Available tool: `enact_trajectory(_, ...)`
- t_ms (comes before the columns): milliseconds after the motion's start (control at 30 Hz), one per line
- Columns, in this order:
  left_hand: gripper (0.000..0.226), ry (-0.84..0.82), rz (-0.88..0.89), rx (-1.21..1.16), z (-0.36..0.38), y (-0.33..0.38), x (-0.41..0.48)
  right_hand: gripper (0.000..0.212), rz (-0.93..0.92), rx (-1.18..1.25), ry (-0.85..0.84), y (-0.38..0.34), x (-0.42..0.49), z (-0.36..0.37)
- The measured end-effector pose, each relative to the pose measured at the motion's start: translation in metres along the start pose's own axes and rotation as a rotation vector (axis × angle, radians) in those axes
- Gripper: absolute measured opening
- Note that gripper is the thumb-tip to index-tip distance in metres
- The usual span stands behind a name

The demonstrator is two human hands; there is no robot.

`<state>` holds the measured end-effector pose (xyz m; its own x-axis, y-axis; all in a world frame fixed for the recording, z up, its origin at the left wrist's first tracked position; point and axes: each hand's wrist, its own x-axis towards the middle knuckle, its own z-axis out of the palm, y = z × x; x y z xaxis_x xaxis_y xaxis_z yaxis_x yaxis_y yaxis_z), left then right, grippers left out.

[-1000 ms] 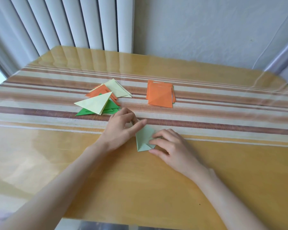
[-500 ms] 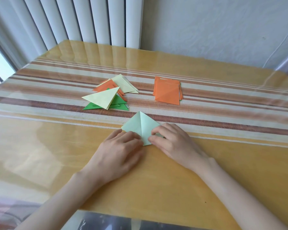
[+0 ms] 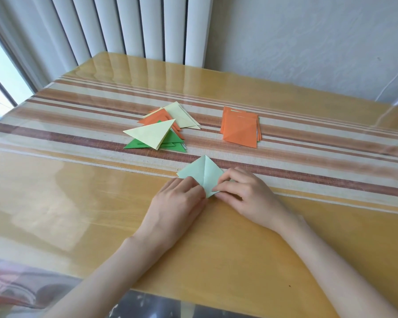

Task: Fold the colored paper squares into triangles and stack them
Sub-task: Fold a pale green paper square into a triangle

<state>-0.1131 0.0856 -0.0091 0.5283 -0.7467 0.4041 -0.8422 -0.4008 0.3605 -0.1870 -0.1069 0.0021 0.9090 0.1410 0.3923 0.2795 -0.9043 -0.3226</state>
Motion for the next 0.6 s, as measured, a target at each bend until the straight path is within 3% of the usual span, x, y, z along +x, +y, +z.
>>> enact_trajectory(200,0.026,-0.033,-0.031,-0.076,-0.002,-0.003,-0.002,0.028,0.051,0.082,-0.021,-0.01,0.003,0.001)
enact_trajectory(400,0.015,-0.049,-0.288,-0.213,0.0,-0.006,-0.002,0.009,0.348,0.294,-0.038,-0.014,0.012,0.005)
enact_trajectory(600,0.032,0.021,-0.299,-0.147,0.004,0.0,-0.003,0.014,0.358,0.181,-0.057,-0.014,0.024,0.015)
